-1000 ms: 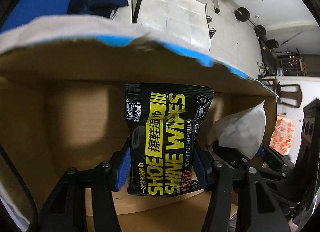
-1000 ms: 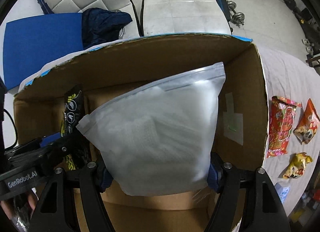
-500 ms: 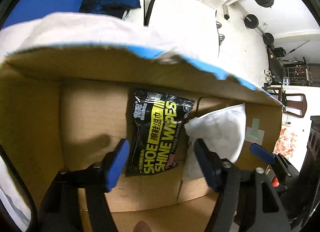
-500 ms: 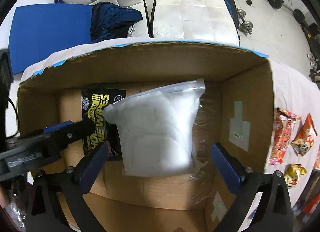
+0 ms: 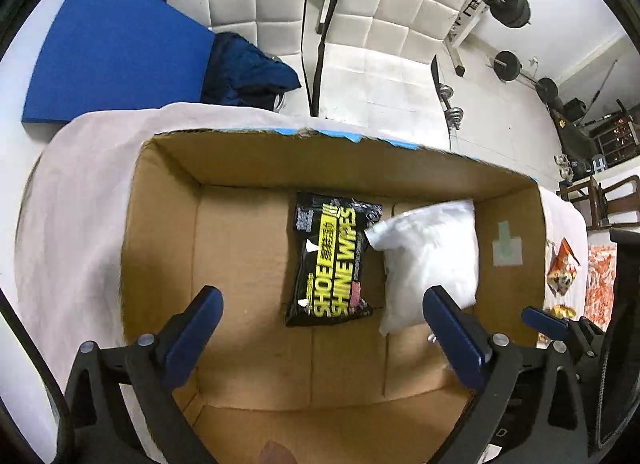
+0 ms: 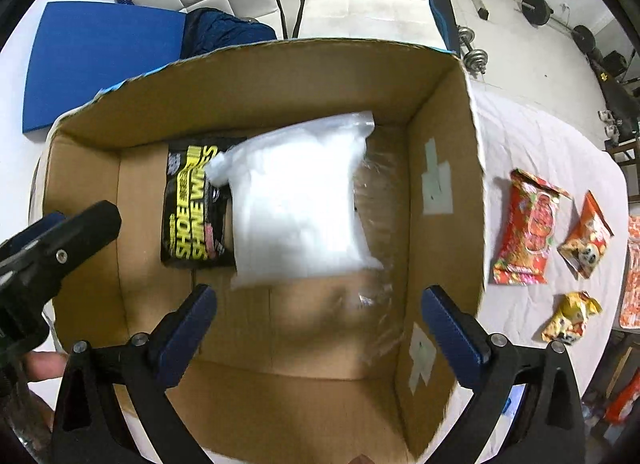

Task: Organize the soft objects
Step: 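Lower both packs into the box and open both tools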

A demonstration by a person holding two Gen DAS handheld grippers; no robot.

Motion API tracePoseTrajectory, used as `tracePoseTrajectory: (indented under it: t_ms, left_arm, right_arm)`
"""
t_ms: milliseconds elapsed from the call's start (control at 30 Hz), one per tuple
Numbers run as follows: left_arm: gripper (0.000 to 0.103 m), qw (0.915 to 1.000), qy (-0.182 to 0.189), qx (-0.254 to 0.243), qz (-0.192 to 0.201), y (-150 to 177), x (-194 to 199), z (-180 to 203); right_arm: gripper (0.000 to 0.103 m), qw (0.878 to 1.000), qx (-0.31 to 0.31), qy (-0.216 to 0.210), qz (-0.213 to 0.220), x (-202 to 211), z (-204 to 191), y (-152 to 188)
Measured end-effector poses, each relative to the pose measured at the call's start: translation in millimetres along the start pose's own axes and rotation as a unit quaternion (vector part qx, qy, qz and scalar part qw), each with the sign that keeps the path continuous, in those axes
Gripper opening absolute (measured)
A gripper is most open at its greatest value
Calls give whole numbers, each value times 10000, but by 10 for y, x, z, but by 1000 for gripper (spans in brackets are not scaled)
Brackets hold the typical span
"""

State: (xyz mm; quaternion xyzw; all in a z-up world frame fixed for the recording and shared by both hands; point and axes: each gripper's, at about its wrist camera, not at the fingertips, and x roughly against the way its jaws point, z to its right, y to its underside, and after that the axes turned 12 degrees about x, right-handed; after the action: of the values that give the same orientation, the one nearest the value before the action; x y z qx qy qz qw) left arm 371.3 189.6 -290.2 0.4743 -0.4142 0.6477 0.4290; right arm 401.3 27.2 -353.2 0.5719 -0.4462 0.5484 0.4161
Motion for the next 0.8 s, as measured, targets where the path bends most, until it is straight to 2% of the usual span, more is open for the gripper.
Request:
tracePoseTrajectory:
  t_ms: [100, 233, 400, 800]
  left_arm:
    - [103, 9999, 2, -59, 103, 113, 60, -16]
    - [103, 9988, -144, -148, 436, 223, 118, 15]
    - [103, 9972, -146, -86, 724, 413, 348, -35]
    - [103, 9928, -289, -272, 1128, 851, 911, 39]
  right_arm:
    - [103, 9999, -7, 11, 136, 136, -43, 198]
    - [103, 9992, 9, 142, 386, 352, -86, 437]
    - [103, 9980, -8, 154, 613, 591, -111, 685]
    - [103, 9937, -5, 85, 1121, 1229, -105, 1151]
